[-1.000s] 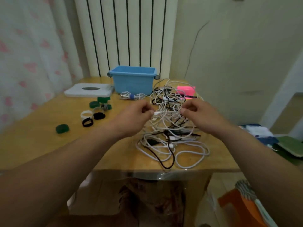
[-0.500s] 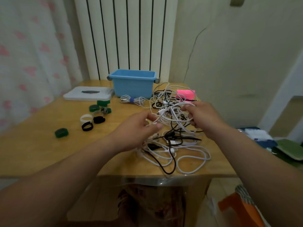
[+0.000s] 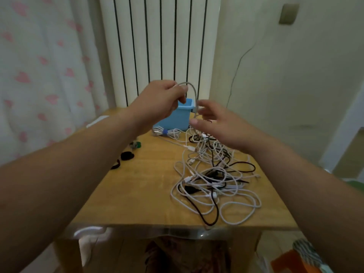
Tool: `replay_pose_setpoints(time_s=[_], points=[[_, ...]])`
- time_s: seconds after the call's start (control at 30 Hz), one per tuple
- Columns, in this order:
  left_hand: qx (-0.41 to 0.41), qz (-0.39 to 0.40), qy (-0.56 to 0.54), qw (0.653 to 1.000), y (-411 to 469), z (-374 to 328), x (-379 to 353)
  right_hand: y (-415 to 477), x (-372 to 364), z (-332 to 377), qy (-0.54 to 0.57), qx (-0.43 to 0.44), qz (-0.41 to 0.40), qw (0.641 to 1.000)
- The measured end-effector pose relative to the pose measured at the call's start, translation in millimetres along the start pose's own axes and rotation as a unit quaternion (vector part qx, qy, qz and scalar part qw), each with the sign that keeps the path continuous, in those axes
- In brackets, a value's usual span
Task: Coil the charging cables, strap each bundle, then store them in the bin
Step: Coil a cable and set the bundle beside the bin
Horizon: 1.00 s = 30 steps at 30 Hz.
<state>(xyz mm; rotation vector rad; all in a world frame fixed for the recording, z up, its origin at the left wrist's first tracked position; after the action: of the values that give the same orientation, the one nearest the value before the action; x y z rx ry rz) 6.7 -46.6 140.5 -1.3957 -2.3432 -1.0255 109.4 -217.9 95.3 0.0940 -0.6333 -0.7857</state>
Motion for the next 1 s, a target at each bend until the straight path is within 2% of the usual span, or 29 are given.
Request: replay_pose_setpoints(time_s=[0.1, 0.2, 0.3, 0.4, 0.5, 0.67, 0.77, 0.83, 0.9, 1.0], points=[[0.017, -0.006, -0.019, 1.000, 13, 3, -5, 19, -28, 13, 0.065, -0.021, 0.081, 0.994], [0.071, -0.018, -0.064, 0.995, 22, 27, -13, 27, -59, -3, 0.167, -0.066, 0.153, 0.972], [0.093, -0.035, -0.050, 0.994, 24, 53, -23, 31, -74, -33, 0.195, -0.096, 0.108, 0.970], [0.035, -0.059, 0.074, 0.995, 13, 82, -35, 41, -73, -59, 0.252, -0.125, 0.042, 0.959], [-0.018, -0.056, 0.079, 0.995, 1, 105, -54, 57, -69, -75, 0.279, -0.150, 0.002, 0.949], [0.025, -0.002, 0.099, 0.995, 5, 144, -77, 91, -57, -87, 0.179, -0.102, -0.082, 0.975], [0.052, 0.013, 0.112, 0.992, 12, 160, -69, 95, -52, -105, 0.297, -0.095, -0.137, 0.940], [0.070, 0.028, 0.177, 0.981, 13, 166, -67, 89, -52, -115, 0.347, -0.095, -0.145, 0.922], [0.064, 0.068, 0.255, 0.962, 10, 170, -75, 84, -55, -118, 0.357, -0.091, -0.133, 0.920], [0.032, 0.102, 0.253, 0.962, 7, 171, -93, 81, -65, -116, 0.337, -0.088, -0.077, 0.934]])
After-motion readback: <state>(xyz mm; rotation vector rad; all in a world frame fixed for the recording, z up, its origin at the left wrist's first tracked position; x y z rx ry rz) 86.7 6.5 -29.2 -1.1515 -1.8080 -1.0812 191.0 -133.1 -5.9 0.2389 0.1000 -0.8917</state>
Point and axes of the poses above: each hand's wrist, its own y-axis towards the middle knuckle, its own x-axis out of the back of the hand, z = x × y, the point moved 4 cm from there along y, towards the middle knuckle, and after that the axes turned 12 degrees about y, right-handed, at the moved point
